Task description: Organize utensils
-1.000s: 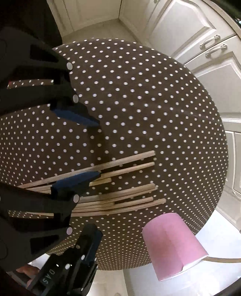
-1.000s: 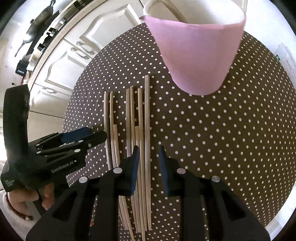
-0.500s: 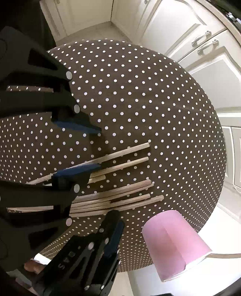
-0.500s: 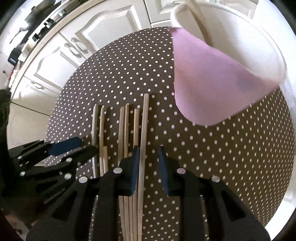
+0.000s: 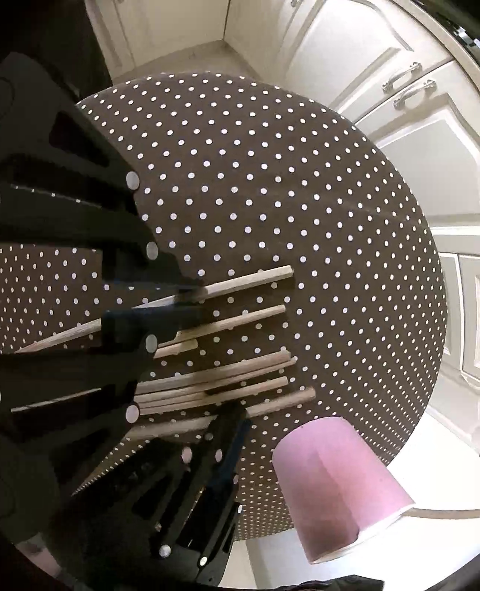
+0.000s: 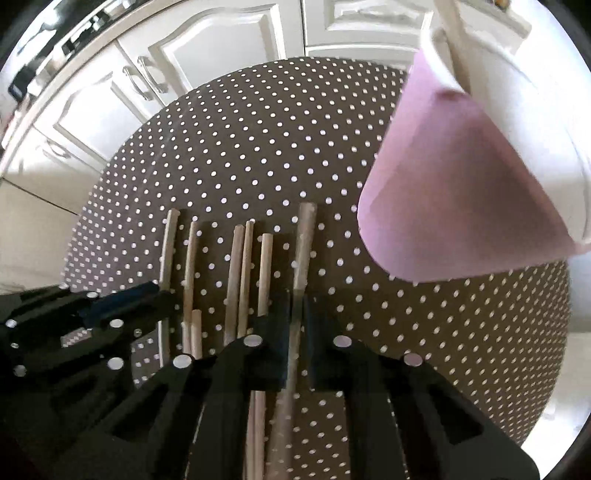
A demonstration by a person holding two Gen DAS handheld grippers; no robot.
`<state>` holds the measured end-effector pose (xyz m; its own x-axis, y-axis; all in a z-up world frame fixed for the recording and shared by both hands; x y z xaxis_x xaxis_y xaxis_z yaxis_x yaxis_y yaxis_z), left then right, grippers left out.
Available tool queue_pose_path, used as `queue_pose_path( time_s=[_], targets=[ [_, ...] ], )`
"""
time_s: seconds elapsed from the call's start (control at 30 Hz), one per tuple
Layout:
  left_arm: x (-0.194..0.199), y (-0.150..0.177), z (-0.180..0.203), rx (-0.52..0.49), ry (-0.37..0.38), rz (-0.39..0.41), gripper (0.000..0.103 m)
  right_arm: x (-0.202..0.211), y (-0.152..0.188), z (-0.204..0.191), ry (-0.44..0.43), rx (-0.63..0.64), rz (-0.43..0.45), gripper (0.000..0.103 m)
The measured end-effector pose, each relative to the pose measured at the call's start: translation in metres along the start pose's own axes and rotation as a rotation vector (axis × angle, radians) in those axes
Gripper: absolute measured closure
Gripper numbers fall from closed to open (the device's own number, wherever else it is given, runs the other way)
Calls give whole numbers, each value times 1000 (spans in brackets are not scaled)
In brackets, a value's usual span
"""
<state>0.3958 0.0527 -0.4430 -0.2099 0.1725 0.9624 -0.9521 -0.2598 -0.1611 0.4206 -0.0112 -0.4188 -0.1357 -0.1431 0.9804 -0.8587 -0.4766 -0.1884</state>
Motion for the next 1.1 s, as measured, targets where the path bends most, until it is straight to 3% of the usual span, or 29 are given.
queue_pose_path(
  time_s=[0.2, 0.5, 0.77, 1.1],
  targets=[
    [15, 8, -6, 48, 111, 20, 97, 31, 12, 5, -92, -54, 45, 99],
    [90, 6, -12, 7, 201, 129, 97, 109, 18, 9, -145, -114, 215, 99],
    [156, 2, 10, -78, 264, 240, 98, 170, 23, 12, -131, -131, 355, 99],
    [202, -10, 58, -198, 313, 339, 98, 225, 27, 29, -63, -152, 474, 99]
  ],
)
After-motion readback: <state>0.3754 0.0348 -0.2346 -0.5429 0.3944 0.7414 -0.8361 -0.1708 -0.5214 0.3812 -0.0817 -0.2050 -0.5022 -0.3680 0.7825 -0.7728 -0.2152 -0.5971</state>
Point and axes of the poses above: each gripper's, at about its wrist camera, not at the fingertips, and x roughly against the way its jaws point, z to its right, y to its underside, the point moved 6 cm from there along -x, roughly the way its jaws point, and after that the axes turned 2 degrees about y, right-handed, at the moved point
